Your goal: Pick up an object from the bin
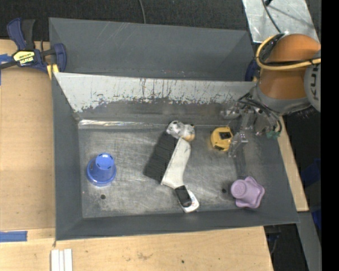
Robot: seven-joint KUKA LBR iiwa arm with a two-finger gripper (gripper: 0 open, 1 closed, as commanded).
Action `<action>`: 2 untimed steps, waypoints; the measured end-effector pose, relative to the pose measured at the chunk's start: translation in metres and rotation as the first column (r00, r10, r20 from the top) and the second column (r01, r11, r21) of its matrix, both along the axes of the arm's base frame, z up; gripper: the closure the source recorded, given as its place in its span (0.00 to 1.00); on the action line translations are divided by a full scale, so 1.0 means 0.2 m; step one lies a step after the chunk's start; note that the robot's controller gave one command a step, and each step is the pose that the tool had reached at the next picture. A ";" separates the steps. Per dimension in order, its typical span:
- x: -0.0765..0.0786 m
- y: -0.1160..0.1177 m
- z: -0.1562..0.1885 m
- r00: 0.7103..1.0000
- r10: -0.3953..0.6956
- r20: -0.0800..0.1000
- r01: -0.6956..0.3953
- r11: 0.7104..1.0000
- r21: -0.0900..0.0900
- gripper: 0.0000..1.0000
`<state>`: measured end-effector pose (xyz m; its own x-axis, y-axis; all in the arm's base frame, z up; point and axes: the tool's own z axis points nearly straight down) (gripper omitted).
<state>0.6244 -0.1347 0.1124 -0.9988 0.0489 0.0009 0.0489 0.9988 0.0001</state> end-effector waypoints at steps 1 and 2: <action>0.01 0.00 0.02 1.000 0.001 0.006 -0.001 1.000 -0.002 0.00; -0.11 -0.06 -0.20 0.997 -0.078 0.011 0.078 0.997 -0.001 1.00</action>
Offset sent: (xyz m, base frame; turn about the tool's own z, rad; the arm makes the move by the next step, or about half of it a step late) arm -0.0238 -0.0123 -0.0424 0.0797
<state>0.6032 -0.1473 0.0726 -0.9919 0.1266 -0.0097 0.1266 0.9920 -0.0005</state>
